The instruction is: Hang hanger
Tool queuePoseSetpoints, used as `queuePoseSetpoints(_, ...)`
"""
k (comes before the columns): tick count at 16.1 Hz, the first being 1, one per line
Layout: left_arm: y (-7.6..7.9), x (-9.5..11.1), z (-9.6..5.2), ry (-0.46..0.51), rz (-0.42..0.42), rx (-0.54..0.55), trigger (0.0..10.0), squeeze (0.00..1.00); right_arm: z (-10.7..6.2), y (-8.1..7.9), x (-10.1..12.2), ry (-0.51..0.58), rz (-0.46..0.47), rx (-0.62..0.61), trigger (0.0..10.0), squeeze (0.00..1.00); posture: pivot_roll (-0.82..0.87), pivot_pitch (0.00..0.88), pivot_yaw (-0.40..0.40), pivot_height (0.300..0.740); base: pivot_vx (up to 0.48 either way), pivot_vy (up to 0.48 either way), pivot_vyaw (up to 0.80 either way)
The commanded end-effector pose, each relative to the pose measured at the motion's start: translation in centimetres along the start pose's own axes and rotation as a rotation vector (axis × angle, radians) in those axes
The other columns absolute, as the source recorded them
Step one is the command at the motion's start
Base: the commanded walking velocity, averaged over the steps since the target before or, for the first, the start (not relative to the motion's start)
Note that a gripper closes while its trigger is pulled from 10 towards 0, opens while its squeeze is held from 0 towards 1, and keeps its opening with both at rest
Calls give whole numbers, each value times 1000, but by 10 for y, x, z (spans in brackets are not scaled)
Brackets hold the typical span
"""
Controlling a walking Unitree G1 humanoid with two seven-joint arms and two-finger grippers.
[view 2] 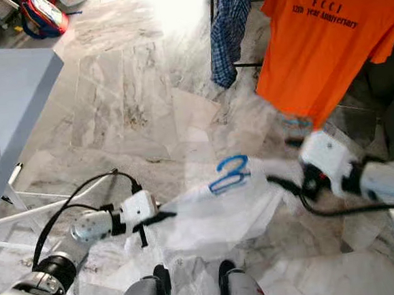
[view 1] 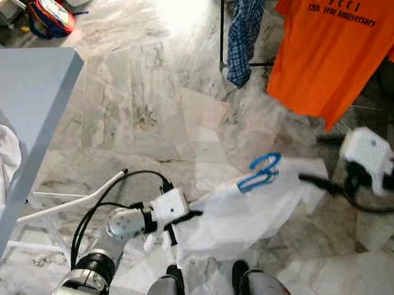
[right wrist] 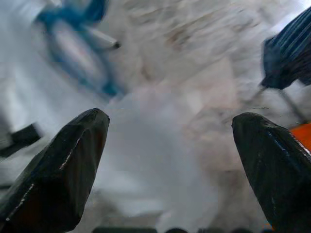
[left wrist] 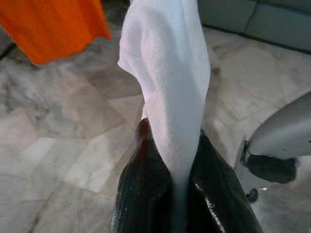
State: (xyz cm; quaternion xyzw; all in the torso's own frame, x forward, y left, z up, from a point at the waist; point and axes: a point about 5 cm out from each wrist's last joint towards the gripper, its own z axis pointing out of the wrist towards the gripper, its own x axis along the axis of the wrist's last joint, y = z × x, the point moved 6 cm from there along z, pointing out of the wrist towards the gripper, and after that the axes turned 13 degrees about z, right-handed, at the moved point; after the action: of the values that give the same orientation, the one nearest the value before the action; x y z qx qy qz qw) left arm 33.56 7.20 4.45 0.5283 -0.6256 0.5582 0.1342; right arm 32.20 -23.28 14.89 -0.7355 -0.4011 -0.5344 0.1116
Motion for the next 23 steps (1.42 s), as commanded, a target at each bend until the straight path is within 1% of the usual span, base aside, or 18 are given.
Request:
queuePoseSetpoints(1,-11,4,-4,21,15,44,0,0,1,-8,-7,-28,-2,44,10000,1000,-20,268,54,740,0,0,0)
queuePoseSetpoints(2,-13,9,-4,43,32,38,0,0,3,-11,-14,-48,-20,51,10000,1000,-19,269,58,740,0,0,0)
queuePoseSetpoints(3,-14,14,-3,66,51,27,0,0,6,-14,-20,-74,-45,63,10000,859,-17,271,61,740,0,0,0)
queuePoseSetpoints(4,-14,20,-2,94,74,11,0,0,8,-15,-24,-95,-83,71,10000,475,-14,274,63,740,0,0,0)
queuePoseSetpoints(5,-14,24,-1,112,89,-2,0,0,10,-15,-26,-110,-119,77,10000,137,-13,274,63,740,0,0,0)
queuePoseSetpoints(6,-12,28,-1,128,106,-21,0,0,11,-12,-21,-107,-157,75,10000,55,-7,276,66,740,0,0,0)
queuePoseSetpoints(7,-11,29,-1,136,116,-35,0,0,12,-10,-15,-94,-180,74,10000,0,-4,278,67,740,0,0,0)
queuePoseSetpoints(9,-5,32,-2,155,134,-69,0,0,11,0,3,-70,-268,65,10000,0,-1,282,71,740,0,0,0)
queuePoseSetpoints(11,-3,32,-4,163,137,-80,0,0,11,1,11,-56,-287,73,10000,0,-3,285,72,740,0,0,0)
queuePoseSetpoints(12,-2,33,-3,169,143,-88,0,0,11,0,13,-42,-270,82,10000,0,-4,285,74,740,0,0,0)
queuePoseSetpoints(13,0,37,-3,187,155,-102,0,0,13,-2,9,-58,-262,104,10000,0,-4,287,75,740,0,0,0)
queuePoseSetpoints(15,5,41,-2,206,176,-130,0,0,14,-1,4,-81,-271,120,10000,0,-6,288,76,740,0,0,0)
queuePoseSetpoints(16,7,41,-2,208,179,-143,0,0,16,1,6,-83,-287,122,10000,0,-5,289,78,740,0,0,0)
queuePoseSetpoints(19,14,40,-2,210,181,-166,0,0,20,4,23,-47,-305,131,10000,0,-3,290,79,740,0,0,0)
queuePoseSetpoints(21,15,41,-2,213,180,-171,0,0,21,8,23,-48,-318,122,10000,0,2,291,78,740,0,0,0)
queuePoseSetpoints(22,15,40,-2,206,179,-171,0,0,22,10,25,-36,-311,117,10000,0,3,291,76,740,0,0,0)
queuePoseSetpoints(23,13,36,-2,185,169,-156,0,0,22,7,31,6,-253,125,10000,0,4,290,74,740,0,0,0)
